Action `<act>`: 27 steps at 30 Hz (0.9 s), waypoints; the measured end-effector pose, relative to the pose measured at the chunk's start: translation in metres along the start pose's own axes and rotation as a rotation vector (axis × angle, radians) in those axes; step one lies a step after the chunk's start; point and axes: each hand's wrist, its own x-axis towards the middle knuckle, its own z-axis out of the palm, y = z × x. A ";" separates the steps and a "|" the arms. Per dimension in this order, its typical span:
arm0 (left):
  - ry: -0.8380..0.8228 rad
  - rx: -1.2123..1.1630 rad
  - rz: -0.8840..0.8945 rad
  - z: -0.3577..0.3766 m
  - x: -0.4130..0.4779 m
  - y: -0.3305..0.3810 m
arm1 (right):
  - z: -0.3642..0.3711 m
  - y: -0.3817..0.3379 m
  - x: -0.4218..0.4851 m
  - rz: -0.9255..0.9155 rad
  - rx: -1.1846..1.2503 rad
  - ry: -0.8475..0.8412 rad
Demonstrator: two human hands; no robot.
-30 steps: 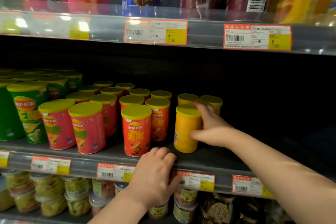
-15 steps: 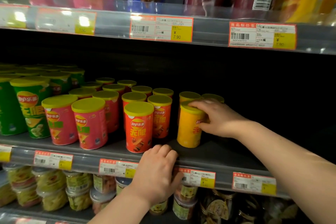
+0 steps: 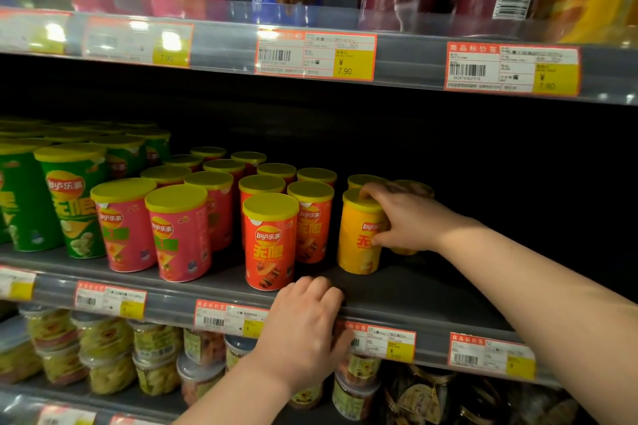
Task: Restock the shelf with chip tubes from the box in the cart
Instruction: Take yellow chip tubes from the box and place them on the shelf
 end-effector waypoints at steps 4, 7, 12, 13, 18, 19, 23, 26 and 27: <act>0.017 0.012 -0.001 0.001 0.000 0.000 | 0.005 0.000 0.009 0.029 0.030 -0.010; 0.016 0.013 0.004 0.001 -0.001 0.000 | 0.005 0.000 0.018 0.058 -0.042 0.001; 0.025 0.024 0.009 0.002 0.000 -0.001 | 0.006 0.001 0.032 0.100 -0.059 -0.033; 0.026 0.027 0.009 0.002 0.000 -0.001 | 0.006 0.000 0.034 0.110 -0.059 -0.037; 0.025 0.027 0.018 0.000 0.000 -0.001 | 0.001 -0.002 0.038 0.154 -0.050 -0.062; 0.026 0.028 0.020 0.000 0.000 -0.001 | 0.000 -0.002 0.038 0.156 -0.050 -0.060; 0.019 0.040 0.010 0.000 0.000 -0.001 | 0.001 -0.001 0.040 0.143 -0.060 -0.049; 0.005 0.019 0.001 0.000 0.000 -0.001 | 0.002 0.008 0.042 0.121 -0.057 -0.043; 0.001 0.007 -0.001 0.000 -0.001 -0.002 | 0.002 0.013 0.043 0.112 -0.062 -0.043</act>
